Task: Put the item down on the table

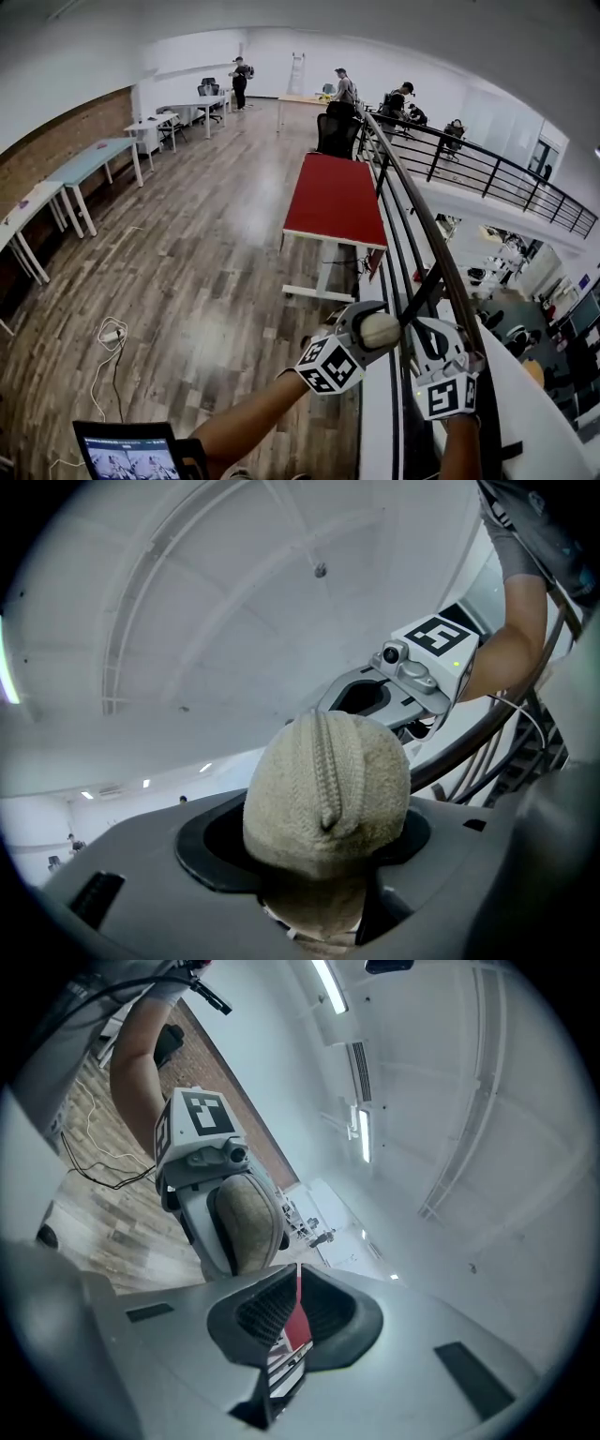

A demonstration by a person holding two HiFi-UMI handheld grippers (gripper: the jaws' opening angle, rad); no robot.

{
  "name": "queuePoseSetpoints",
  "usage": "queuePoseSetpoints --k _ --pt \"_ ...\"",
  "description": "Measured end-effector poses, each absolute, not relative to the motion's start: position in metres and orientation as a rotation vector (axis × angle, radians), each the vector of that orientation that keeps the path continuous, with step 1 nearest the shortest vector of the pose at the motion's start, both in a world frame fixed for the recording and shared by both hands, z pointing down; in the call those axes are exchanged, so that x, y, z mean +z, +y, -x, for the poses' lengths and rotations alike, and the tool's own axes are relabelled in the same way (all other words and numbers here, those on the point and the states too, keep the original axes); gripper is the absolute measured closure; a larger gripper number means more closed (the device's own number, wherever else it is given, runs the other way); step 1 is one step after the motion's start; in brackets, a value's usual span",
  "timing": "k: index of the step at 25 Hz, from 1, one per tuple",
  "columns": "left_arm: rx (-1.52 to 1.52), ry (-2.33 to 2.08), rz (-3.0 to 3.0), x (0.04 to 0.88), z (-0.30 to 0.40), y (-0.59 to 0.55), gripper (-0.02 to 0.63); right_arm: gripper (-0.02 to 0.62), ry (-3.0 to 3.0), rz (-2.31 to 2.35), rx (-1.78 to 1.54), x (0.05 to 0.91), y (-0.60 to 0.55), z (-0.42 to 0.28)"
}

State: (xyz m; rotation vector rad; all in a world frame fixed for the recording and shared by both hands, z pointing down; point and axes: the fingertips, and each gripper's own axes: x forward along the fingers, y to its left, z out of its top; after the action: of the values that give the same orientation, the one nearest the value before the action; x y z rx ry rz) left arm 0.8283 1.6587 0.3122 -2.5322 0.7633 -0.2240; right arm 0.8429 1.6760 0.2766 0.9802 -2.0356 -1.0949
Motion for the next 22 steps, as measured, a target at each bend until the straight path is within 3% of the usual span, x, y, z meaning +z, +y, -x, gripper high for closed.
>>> queuePoseSetpoints --k 9,22 --pt "-0.272 0.880 2.494 0.324 -0.832 1.626 0.299 0.589 -2.124 -0.911 -1.137 0.285 1.638 -0.848" --pt "-0.292 0.909 2.517 0.335 -0.737 1.531 0.299 0.589 -2.155 -0.843 -1.133 0.293 1.541 -0.741"
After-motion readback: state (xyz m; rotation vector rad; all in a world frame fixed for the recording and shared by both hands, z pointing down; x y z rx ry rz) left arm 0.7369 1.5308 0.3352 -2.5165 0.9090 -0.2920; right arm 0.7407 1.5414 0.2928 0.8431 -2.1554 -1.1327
